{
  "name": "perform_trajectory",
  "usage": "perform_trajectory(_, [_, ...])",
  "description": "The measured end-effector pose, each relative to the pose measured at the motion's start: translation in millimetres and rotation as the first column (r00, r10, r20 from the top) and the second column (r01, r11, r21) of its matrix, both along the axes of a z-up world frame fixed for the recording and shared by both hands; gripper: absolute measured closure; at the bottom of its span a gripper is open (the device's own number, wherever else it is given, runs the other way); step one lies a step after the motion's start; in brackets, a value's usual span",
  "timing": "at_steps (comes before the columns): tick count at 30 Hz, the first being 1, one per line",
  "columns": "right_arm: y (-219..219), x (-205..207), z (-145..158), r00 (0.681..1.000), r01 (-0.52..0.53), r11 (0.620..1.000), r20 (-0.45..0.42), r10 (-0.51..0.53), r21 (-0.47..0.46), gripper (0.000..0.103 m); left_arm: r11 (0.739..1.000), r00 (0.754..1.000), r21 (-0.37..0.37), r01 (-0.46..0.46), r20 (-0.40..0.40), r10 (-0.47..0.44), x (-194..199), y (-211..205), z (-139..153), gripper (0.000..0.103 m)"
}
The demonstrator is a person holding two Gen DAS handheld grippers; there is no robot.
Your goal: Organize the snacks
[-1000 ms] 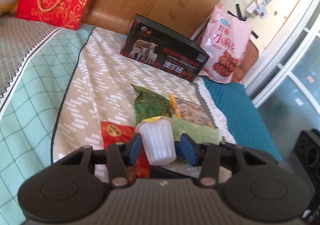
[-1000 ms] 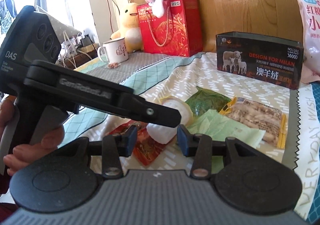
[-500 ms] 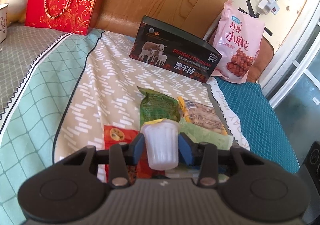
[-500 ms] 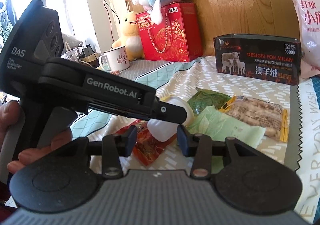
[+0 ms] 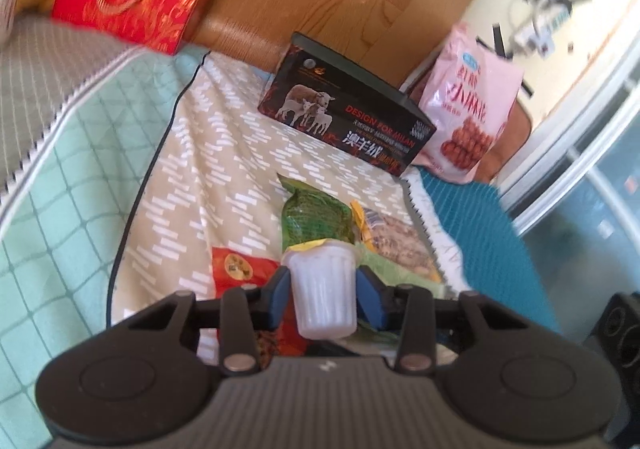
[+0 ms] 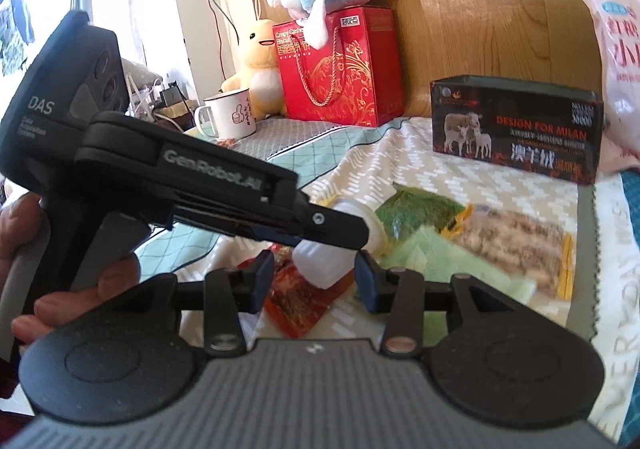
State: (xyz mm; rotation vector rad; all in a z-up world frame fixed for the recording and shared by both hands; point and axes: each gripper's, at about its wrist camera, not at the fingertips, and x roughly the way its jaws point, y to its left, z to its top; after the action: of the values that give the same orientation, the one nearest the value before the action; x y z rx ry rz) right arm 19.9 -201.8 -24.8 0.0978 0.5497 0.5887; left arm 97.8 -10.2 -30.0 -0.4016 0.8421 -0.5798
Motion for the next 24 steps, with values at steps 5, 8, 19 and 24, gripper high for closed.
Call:
perform_trajectory(5, [8, 18, 3, 1.0, -0.01, 1.0, -0.019, 0.009, -0.027, 0.055, 0.996, 0.999, -0.083, -0.022, -0.049, 0.018, 8, 16, -7, 0.066])
perform_trajectory(8, [12, 29, -4, 0.997, -0.013, 1.0, -0.077, 0.012, -0.016, 0.056, 0.997, 0.999, -0.074, -0.028, -0.048, 0.024, 10, 15, -6, 0.066])
perform_trajectory(19, [-24, 51, 38, 0.988, 0.11, 0.994, 0.108, -0.107, -0.019, 0.057, 0.993, 0.99, -0.058, 0.098, 0.109, -0.092, 66, -42, 60, 0.066])
perform_trajectory(24, [-62, 106, 53, 0.958, 0.228, 0.973, 0.187, -0.219, -0.029, 0.057, 0.99, 0.979, -0.039, 0.137, 0.156, -0.129, 130, -104, 85, 0.067])
